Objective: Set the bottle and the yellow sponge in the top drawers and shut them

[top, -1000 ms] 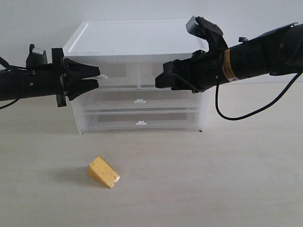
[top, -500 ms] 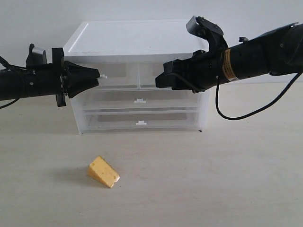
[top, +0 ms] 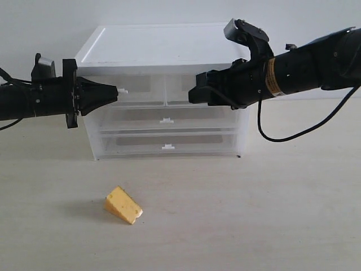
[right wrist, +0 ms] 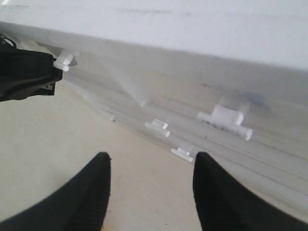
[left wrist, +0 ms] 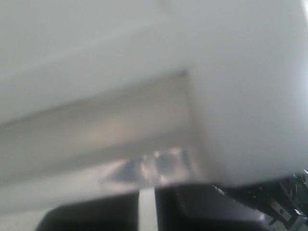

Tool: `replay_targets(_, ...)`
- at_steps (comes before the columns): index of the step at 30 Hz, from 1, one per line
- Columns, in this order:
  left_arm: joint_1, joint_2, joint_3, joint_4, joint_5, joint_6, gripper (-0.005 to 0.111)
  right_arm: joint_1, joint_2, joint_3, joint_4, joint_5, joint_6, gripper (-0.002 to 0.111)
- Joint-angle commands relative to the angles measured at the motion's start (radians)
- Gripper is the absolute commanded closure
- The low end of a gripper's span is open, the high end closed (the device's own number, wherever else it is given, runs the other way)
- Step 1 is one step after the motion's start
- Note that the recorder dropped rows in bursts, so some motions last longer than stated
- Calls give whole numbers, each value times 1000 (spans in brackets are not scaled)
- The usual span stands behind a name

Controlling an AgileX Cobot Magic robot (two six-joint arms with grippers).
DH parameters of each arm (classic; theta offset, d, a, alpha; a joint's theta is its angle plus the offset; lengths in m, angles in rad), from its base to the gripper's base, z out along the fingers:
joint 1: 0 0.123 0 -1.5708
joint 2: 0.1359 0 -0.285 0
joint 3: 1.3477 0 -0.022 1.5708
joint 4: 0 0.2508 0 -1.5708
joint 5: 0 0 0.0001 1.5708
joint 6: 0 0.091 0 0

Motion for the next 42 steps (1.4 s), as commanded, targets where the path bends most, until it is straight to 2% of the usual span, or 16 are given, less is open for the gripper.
replay_targets(1,2,-44,27,-29,41,12,103,-4,-4,-4,-1,30,4,61)
replay_targets(18,2,-166,197,-23,41,89,103,-4,-4,-4,-1,65,0,61)
replay_targets(23,2,-176,212,-23,41,97,103,-4,-4,-4,32,99,0,61)
replay_targets(31,2,-176,212,-23,41,97,103,60,-2,-4,207,163,-63,61)
replay_targets(36,2,-176,212,-23,41,105,103,126,-2,-17,413,335,-245,61)
replay_targets(42,2,-176,212,-23,41,113,103,126,20,-28,569,325,-288,61)
